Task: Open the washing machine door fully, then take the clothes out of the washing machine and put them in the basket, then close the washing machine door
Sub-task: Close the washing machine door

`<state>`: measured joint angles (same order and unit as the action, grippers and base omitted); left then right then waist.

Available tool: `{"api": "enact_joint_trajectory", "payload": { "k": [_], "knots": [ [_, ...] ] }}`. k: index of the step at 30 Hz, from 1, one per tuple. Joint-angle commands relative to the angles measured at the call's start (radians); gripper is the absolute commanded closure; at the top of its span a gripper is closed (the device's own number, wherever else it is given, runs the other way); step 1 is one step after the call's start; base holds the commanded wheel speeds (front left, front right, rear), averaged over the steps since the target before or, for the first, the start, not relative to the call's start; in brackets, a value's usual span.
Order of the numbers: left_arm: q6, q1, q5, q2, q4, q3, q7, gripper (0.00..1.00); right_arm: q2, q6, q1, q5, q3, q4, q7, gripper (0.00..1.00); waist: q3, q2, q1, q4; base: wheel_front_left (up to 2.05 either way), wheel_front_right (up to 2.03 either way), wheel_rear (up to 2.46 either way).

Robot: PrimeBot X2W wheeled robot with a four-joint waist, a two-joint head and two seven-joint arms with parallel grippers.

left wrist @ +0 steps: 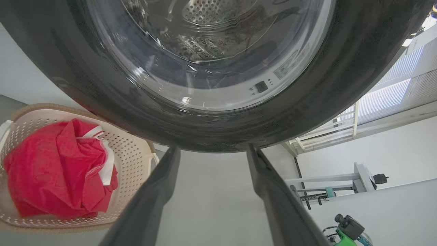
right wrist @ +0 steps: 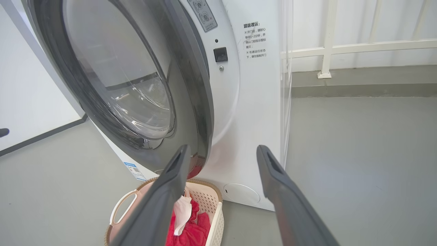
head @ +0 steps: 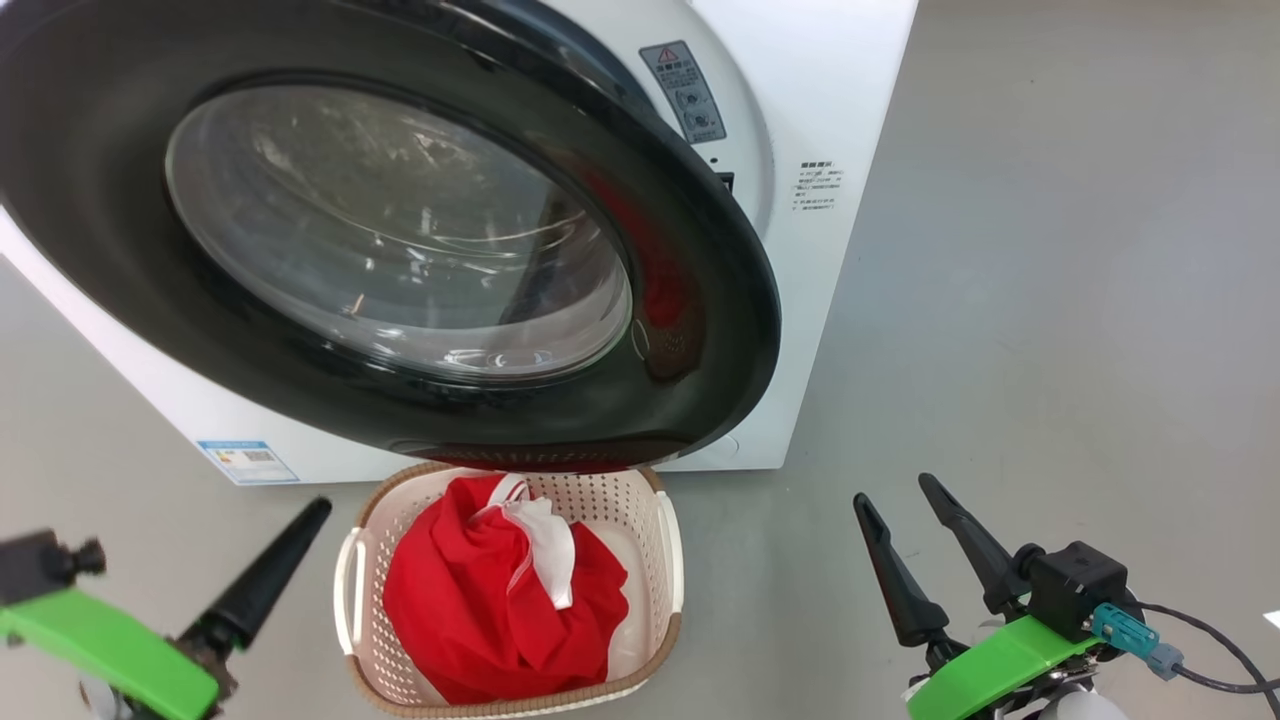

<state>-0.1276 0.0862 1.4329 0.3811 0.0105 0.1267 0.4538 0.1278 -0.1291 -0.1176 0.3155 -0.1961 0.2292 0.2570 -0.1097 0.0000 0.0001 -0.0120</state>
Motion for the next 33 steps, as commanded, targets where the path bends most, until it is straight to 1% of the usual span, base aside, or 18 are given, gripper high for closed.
{"api": "enact_joint_trajectory", "payload": {
  "k": [1, 8, 14, 22, 23, 24, 25, 27, 29, 31, 33],
  "knots": [
    [-0.003, 0.013, -0.006, 0.038, -0.013, -0.032, -0.025, 0.00, 0.006, -0.002, 0.010, 0.009, -0.028, -0.020, 0.005, 0.00, 0.003, 0.0000, -0.0001, 0.000, 0.00, 0.00, 0.00],
    [-0.003, -0.038, -0.036, 0.083, 0.051, 0.059, -0.191, 0.00, 0.019, -0.002, 0.023, 0.014, -0.028, -0.019, 0.005, 0.00, 0.015, 0.0000, -0.0001, 0.004, 0.00, 0.00, 0.00],
    [-0.003, -0.058, -0.069, 0.118, 0.110, 0.147, -0.362, 0.00, 0.032, -0.002, 0.043, 0.017, -0.020, -0.021, 0.005, 0.00, 0.027, 0.0000, -0.0001, 0.015, 0.00, 0.00, 0.00],
    [-0.003, -0.064, -0.165, 0.162, 0.217, 0.286, -0.646, 0.00, 0.041, -0.002, 0.065, 0.019, 0.000, -0.027, 0.005, 0.00, 0.039, 0.0000, -0.0001, 0.038, 0.00, 0.00, 0.00],
    [-0.003, -0.061, -0.177, 0.165, 0.231, 0.303, -0.669, 0.00, 0.041, -0.002, 0.068, 0.019, 0.004, -0.029, 0.005, 0.00, 0.039, 0.0000, -0.0001, 0.039, 0.00, 0.00, 0.00],
    [-0.003, -0.061, -0.177, 0.165, 0.231, 0.303, -0.669, 0.00, 0.041, -0.002, 0.068, 0.019, 0.004, -0.029, 0.005, 0.00, 0.039, 0.0000, -0.0001, 0.039, 0.00, 0.00, 0.00],
    [-0.003, -0.053, -0.204, 0.168, 0.261, 0.327, -0.698, 0.00, 0.043, -0.002, 0.075, 0.019, 0.011, -0.032, 0.005, 0.00, 0.040, 0.0000, -0.0001, 0.041, 0.00, 0.00, 0.00],
    [-0.003, -0.047, -0.217, 0.167, 0.273, 0.332, -0.706, 0.00, 0.043, -0.002, 0.078, 0.019, 0.016, -0.033, 0.005, 0.00, 0.040, 0.0000, -0.0001, 0.041, 0.00, 0.00, 0.00],
    [-0.003, -0.035, -0.264, 0.167, 0.300, 0.332, -0.714, 0.00, 0.044, -0.002, 0.083, 0.017, 0.023, -0.036, 0.005, 0.00, 0.040, 0.0000, -0.0001, 0.042, 0.00, 0.00, 0.00],
    [-0.003, -0.027, -0.319, 0.143, 0.307, 0.275, -0.715, 0.00, 0.044, -0.002, 0.088, 0.015, 0.032, -0.039, 0.005, 0.00, 0.039, 0.0000, -0.0001, 0.041, 0.00, 0.00, 0.00],
    [-0.003, -0.035, -0.401, 0.116, 0.304, 0.215, -0.715, 0.00, 0.044, -0.002, 0.093, 0.013, 0.041, -0.043, 0.005, 0.00, 0.041, 0.0000, -0.0001, 0.041, 0.00, 0.00, 0.00]
  ]
}}
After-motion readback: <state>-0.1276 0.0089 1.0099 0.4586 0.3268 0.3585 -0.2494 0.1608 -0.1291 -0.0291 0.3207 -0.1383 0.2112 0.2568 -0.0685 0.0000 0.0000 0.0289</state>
